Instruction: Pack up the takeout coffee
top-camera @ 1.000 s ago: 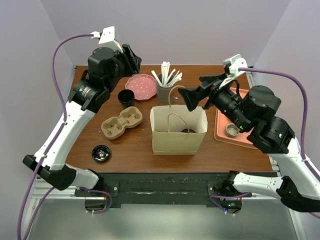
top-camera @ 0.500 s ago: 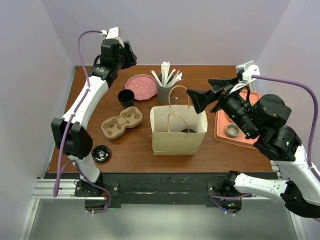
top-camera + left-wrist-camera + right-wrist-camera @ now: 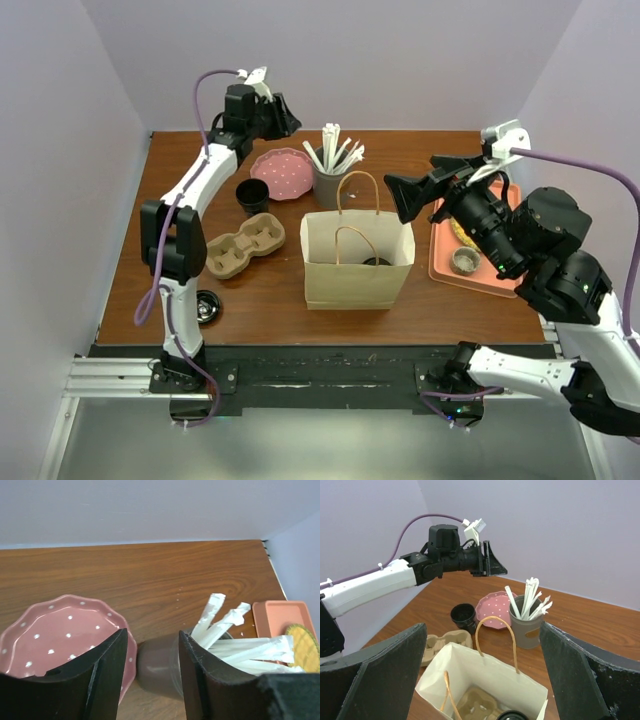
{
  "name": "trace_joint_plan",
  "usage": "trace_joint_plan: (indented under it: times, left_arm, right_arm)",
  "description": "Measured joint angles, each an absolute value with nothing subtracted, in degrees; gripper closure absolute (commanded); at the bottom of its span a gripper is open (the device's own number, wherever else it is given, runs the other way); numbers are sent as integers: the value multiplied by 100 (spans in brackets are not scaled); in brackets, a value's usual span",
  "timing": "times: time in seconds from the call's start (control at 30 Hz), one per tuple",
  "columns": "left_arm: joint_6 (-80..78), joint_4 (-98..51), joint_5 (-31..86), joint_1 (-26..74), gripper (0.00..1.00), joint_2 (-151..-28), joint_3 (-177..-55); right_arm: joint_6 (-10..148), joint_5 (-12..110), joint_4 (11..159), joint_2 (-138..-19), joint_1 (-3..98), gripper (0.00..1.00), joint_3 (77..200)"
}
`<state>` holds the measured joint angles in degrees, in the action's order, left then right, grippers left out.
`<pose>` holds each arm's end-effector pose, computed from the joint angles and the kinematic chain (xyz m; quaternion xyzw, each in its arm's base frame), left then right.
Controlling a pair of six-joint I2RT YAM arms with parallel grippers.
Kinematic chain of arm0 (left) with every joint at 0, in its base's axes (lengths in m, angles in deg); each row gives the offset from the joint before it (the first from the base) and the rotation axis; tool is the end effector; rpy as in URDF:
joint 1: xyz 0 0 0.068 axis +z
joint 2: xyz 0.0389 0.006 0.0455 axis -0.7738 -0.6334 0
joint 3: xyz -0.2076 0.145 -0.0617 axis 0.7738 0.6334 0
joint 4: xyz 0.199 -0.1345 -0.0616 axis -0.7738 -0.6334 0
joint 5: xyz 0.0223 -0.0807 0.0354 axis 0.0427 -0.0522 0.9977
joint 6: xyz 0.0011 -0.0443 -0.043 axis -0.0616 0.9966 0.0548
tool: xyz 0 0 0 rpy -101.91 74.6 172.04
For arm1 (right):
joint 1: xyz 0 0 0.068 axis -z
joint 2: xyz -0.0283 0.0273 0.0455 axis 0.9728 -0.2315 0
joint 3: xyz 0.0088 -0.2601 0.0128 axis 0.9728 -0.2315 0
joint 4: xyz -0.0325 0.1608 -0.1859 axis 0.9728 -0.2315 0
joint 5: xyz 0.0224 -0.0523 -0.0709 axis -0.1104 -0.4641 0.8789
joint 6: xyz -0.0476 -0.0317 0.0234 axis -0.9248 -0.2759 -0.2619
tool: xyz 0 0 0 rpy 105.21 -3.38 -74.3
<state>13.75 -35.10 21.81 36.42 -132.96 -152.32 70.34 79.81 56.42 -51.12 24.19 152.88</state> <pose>0.4728 -0.1319 0.3120 -0.0176 0.8140 -0.2923 0.5017 0.1000 0.0999 0.5142 -0.1063 0.6598 0.2547 0.6989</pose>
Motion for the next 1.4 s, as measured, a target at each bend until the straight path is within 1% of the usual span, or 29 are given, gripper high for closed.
trace_joint_plan:
  times: [0.3, 0.5, 0.6, 0.83, 0.93, 0.97, 1.03, 1.07, 1.1, 1.2, 1.4]
  left_arm:
    - [1429, -2942, 1421, 3506, 54, -13307, -14878]
    - [1438, -2955, 1270, 3360, 58, -13305, -14552]
    - [1436, -2960, 1226, 3322, 63, -13303, -14445]
    - [1394, -2962, 1246, 3305, 68, -13274, -14368]
    - [1388, -2962, 1287, 3303, 78, -13241, -14371]
    - [1368, -2962, 1300, 3305, 84, -13237, -14371]
    - [1353, -2964, 1318, 3303, 90, -13235, -14375]
    - [1346, -2966, 1325, 3303, 95, -13235, -14375]
    - [1337, -2968, 1335, 3303, 97, -13235, -14379]
    - [1309, -2975, 1360, 3303, 99, -13209, -14395]
    - [1307, -3069, 1491, 3298, 97, -13003, -14528]
  right_arm:
    - [6888, 8018, 5616, -5339, 2417, 1, 15339]
    - [6883, 8027, 5605, -5356, 2417, 1, 15339]
    - [6883, 8040, 5605, -5350, 2417, 1, 15339]
    - [6901, 8104, 5598, -5278, 2417, 1, 15336]
    - [6923, 8119, 5600, -5217, 2417, 1, 15334]
    - [6936, 8119, 5598, -5203, 2417, 1, 15330]
    - [6960, 8121, 5596, -5173, 2417, 1, 15323]
    - [6967, 8121, 5596, -5164, 2417, 1, 15323]
    - [6977, 8121, 5596, -5151, 2417, 1, 15323]
    - [7006, 8121, 5600, -5103, 2417, 1, 15284]
    - [7074, 8123, 5585, -4991, 2417, 1, 15179]
